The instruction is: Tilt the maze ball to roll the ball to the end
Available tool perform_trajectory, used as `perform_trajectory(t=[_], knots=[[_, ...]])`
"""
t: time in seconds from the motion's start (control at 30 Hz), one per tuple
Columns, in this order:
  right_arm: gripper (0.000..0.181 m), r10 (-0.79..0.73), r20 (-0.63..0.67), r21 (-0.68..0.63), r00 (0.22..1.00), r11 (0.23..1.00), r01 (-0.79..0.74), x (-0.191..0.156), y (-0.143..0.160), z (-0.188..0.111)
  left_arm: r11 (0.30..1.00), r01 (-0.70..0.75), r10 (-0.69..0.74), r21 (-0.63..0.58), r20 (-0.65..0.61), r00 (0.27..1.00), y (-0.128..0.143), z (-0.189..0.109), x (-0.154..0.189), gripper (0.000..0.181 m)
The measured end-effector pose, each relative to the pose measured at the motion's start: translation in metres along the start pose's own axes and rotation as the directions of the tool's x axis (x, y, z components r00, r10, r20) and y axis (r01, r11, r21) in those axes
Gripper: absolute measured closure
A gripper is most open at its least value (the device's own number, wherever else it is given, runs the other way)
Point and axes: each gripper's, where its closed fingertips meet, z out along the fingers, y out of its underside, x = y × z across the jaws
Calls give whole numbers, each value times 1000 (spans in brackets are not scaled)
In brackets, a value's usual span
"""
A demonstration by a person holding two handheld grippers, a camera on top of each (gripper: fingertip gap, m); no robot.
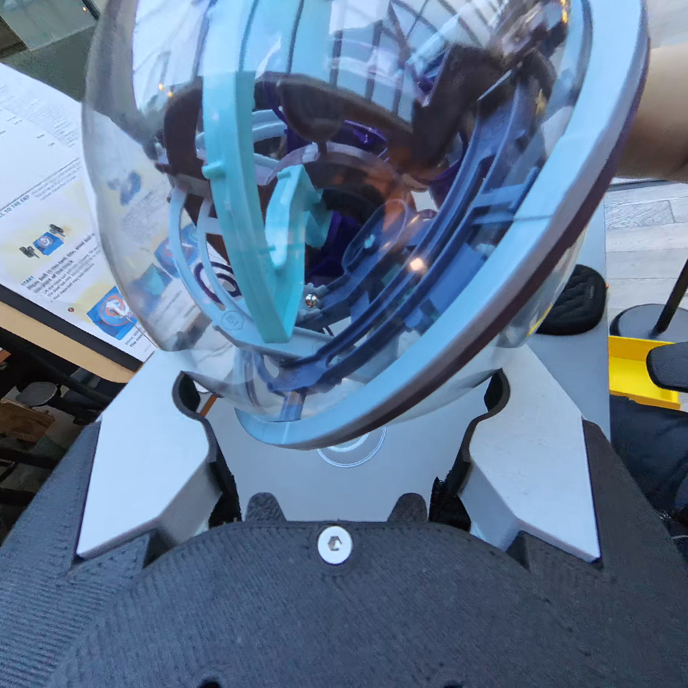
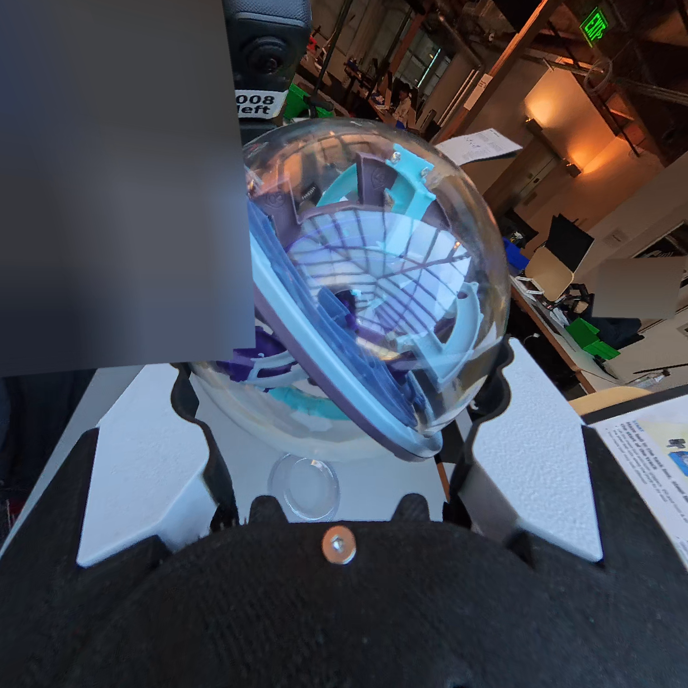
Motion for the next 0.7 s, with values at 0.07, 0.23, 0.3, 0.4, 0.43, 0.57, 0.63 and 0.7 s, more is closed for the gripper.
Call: perform_trajectory(t=[0.07,0.23,0.3,0.4,0.43,0.57,0.63,0.7], knots=[[24,-15,-18,-10,1000,1000,15,2,-17,-6,1000,-24,24,5,-1,1000,-17,-8,0,26],[24,-50,-57,-24,997,999,49,9,-67,-22,997,-67,68,38,-11,998,-65,-29,-1,25],[24,-73,-71,-37,995,997,71,12,-86,-28,994,-92,92,51,-5,996,-83,-38,-2,25],[24,-114,-90,-80,989,991,107,15,-110,-36,989,-131,131,64,11,991,-108,-51,-4,25],[23,-121,-93,-91,988,990,112,16,-118,-38,988,-134,134,71,10,991,-115,-55,-4,25],[24,-126,-94,-110,987,987,116,17,-151,-44,986,-122,123,116,-3,992,-142,-71,-2,25],[23,-131,-94,-123,987,985,119,17,-166,-46,983,-117,119,139,-8,993,-154,-79,0,26],[24,-129,-92,-135,987,984,116,16,-180,-48,982,-105,109,159,-16,994,-165,-87,2,26]])
